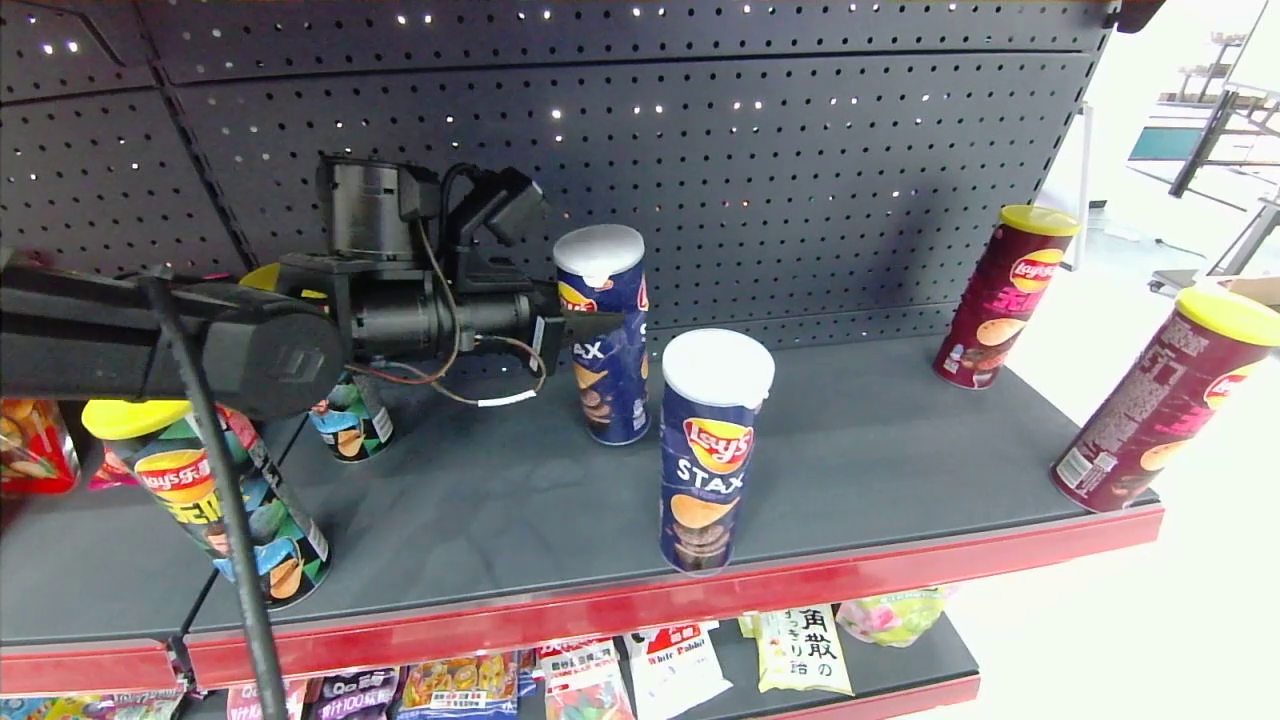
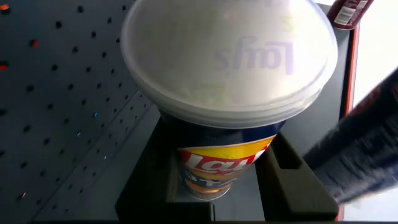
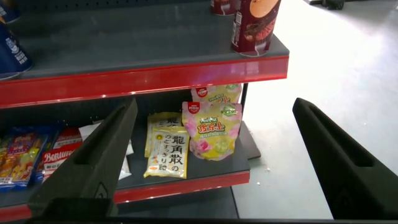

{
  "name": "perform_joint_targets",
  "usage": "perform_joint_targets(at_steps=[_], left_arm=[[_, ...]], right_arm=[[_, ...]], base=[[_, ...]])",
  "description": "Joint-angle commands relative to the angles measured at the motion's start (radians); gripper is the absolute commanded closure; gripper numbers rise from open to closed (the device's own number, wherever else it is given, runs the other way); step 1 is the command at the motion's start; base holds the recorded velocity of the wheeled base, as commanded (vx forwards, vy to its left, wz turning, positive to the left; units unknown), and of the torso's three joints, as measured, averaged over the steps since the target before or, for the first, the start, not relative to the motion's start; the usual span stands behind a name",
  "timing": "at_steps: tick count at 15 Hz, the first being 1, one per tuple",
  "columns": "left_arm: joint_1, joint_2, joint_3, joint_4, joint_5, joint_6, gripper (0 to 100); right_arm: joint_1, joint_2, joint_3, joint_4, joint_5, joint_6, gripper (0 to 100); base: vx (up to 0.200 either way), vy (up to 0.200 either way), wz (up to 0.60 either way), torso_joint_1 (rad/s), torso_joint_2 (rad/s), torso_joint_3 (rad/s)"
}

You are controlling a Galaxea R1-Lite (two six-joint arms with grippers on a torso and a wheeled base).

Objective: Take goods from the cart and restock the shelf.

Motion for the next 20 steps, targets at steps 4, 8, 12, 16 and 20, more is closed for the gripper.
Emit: perform_joint_targets(at_steps=[4, 8, 12, 16, 20], left_arm=[[-0.022, 0.082, -0.050, -0.047, 0.002, -0.004, 100], [-0.022, 0.106, -0.065, -0.047, 0.002, -0.010, 100], [-0.036, 0.142, -0.093, -0.090, 0.004, -0.035, 100], [-0.036, 0.155, -0.101, -0.111, 0.036, -0.064, 100], [-0.036, 0.159, -0.099, -0.115, 0.057, -0.069, 100]], right_arm=[[0.000, 0.001, 0.000, 0.000, 0.000, 0.000, 0], [0.000, 0.001, 0.002, 0.001, 0.000, 0.000, 0], [0.000, 0.001, 0.000, 0.000, 0.000, 0.000, 0], [0.000, 0.001, 0.002, 0.000, 0.000, 0.000, 0], [0.000, 0.001, 0.000, 0.000, 0.000, 0.000, 0]], base=[[0.000, 0.000, 0.00, 0.000, 0.00, 0.000], [0.000, 0.000, 0.00, 0.000, 0.00, 0.000], [0.000, 0.000, 0.00, 0.000, 0.00, 0.000], [0.000, 0.000, 0.00, 0.000, 0.00, 0.000], [0.000, 0.000, 0.00, 0.000, 0.00, 0.000]])
